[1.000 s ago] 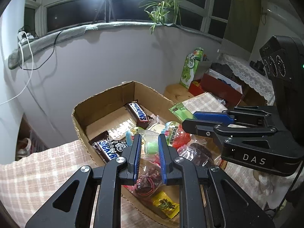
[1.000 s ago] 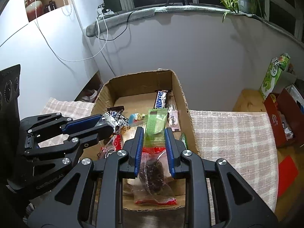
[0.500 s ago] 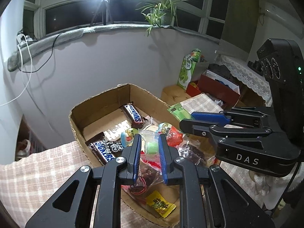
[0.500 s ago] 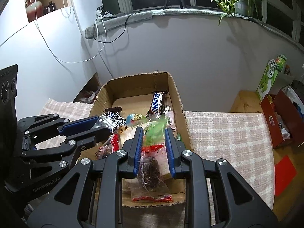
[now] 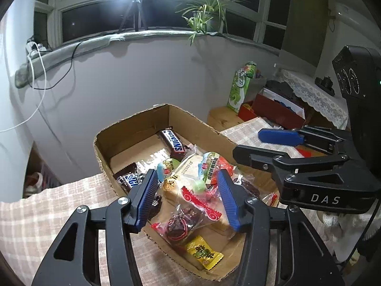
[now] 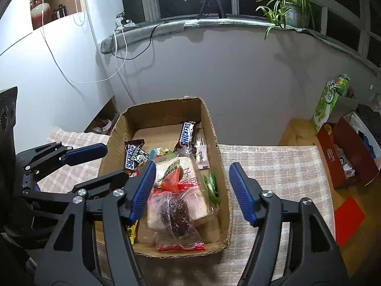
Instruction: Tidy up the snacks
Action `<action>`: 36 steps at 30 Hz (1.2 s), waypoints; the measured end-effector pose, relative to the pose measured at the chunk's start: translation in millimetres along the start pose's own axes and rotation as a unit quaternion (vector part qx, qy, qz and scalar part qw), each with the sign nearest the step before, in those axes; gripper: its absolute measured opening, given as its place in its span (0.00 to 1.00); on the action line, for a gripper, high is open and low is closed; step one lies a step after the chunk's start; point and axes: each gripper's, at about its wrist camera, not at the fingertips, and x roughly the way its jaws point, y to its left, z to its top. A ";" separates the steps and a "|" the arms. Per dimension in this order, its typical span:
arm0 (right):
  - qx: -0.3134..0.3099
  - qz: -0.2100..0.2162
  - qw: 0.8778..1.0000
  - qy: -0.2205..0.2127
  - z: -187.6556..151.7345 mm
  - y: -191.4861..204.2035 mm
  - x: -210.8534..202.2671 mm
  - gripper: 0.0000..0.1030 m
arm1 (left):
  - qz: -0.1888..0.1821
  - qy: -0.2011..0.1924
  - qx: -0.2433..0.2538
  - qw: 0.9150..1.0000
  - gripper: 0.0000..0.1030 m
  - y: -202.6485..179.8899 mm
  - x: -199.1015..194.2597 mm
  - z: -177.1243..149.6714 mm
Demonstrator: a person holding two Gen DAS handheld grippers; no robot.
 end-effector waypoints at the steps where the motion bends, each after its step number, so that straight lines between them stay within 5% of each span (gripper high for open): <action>1: 0.000 -0.003 1.000 -0.001 -0.5 0.4 -1.2 0.65 | 0.000 -0.001 0.000 1.000 0.50 -0.2 -0.9 -0.1; 18: 0.000 -0.027 1.000 -0.015 -2.5 7.7 -26.0 0.68 | 0.005 -0.016 0.002 1.000 0.56 -9.1 -29.3 -3.1; 21: -0.001 -0.033 0.999 -0.034 -4.6 10.2 -35.5 0.91 | 0.006 -0.022 0.001 1.000 0.61 -10.2 -36.7 -3.6; 31: -0.018 -0.051 0.996 -0.076 -14.3 24.3 -68.2 0.91 | 0.012 -0.041 -0.008 0.999 0.62 -8.9 -55.6 -10.3; 36: -0.026 -0.058 0.994 -0.092 -25.2 33.3 -82.3 0.91 | 0.023 -0.063 -0.013 0.998 0.71 -10.9 -75.7 -21.8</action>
